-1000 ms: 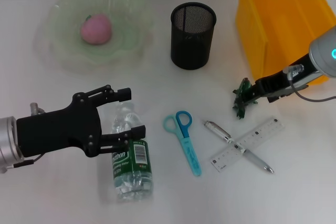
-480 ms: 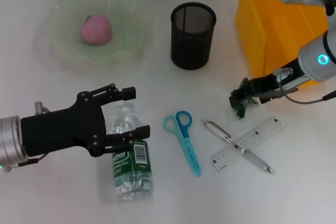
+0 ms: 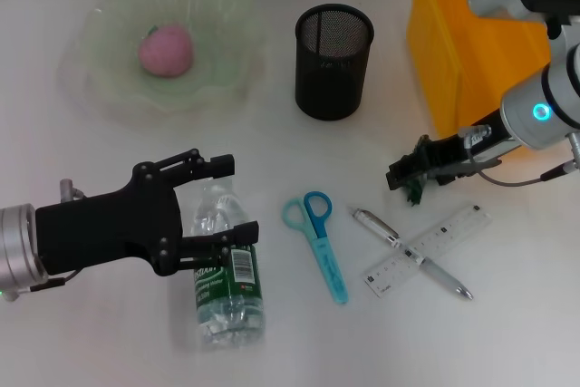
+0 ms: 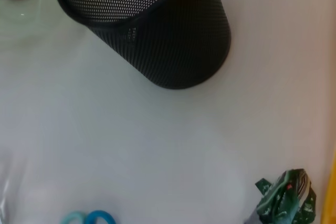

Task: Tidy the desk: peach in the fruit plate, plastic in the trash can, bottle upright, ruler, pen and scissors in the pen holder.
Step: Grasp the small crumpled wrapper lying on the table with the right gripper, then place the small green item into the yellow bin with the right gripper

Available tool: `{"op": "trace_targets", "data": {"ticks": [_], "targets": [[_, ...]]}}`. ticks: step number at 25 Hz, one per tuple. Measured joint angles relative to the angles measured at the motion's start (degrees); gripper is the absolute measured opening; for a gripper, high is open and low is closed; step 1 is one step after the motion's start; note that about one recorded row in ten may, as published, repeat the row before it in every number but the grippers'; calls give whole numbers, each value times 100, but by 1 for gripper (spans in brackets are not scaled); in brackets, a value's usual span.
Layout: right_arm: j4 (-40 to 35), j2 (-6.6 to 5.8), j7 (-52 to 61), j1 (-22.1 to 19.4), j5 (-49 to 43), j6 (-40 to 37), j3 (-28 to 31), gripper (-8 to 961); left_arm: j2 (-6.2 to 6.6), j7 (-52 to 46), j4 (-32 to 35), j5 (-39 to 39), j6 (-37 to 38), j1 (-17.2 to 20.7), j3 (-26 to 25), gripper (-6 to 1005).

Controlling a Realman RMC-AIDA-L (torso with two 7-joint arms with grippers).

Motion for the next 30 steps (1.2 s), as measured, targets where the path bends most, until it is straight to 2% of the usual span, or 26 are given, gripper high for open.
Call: {"op": "trace_targets", "data": {"ticks": [6, 12, 14, 23, 28, 30], "targets": [[263, 0, -1, 79, 9, 132, -15, 783, -25, 3, 0, 84, 19, 30, -25, 861], [290, 9, -3, 63, 9, 231, -160, 614, -40, 40, -78, 90, 18, 43, -30, 861], [291, 10, -5, 54, 9, 253, -199, 353, -41, 45, -116, 91, 16, 43, -30, 861], [93, 8, -47, -7, 10, 247, -545, 176, -35, 47, -132, 90, 18, 43, -28, 861], [-408, -2, -85, -187, 109, 47, -559, 102, -37, 47, -132, 90, 24, 42, -27, 861], [-1014, -23, -118, -386, 288, -150, -546, 78, -40, 47, -132, 90, 43, 34, -27, 861]]}}
